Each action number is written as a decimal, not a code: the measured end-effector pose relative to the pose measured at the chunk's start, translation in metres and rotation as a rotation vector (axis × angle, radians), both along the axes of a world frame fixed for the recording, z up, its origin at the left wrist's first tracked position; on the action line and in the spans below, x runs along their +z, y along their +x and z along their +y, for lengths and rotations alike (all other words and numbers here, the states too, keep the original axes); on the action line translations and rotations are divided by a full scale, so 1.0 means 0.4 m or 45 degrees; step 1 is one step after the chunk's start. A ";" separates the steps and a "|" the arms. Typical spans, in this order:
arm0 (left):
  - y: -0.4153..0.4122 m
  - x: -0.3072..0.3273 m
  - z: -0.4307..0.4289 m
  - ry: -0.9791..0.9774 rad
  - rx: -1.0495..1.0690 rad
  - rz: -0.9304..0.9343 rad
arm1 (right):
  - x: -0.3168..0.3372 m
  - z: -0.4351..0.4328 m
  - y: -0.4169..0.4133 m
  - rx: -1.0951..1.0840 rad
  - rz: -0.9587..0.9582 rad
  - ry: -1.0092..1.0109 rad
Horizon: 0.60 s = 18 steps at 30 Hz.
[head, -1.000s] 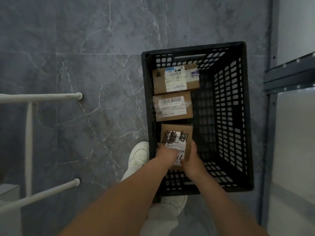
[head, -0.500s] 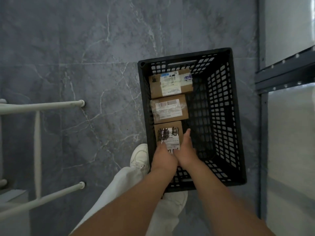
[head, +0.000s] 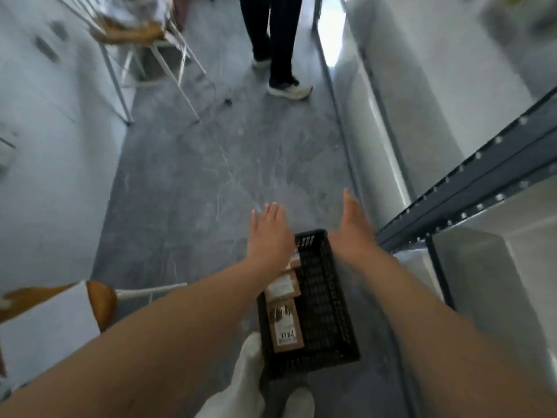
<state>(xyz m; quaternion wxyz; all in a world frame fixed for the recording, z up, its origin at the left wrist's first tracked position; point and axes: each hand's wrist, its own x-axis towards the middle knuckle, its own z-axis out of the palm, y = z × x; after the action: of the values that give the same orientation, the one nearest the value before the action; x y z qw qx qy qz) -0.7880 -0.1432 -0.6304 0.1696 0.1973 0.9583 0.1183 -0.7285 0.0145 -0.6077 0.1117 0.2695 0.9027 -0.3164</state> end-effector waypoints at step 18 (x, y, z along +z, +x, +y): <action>0.137 1.146 0.056 0.799 -0.304 0.950 | 1.144 -0.025 0.123 -0.236 0.819 0.827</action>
<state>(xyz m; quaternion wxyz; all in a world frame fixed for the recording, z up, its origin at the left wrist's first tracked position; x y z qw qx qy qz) -0.7333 -0.1209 -0.1722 -0.2400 0.3759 0.8425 0.3021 -0.6792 0.0045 -0.1502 -0.2930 0.2582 0.9158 -0.0934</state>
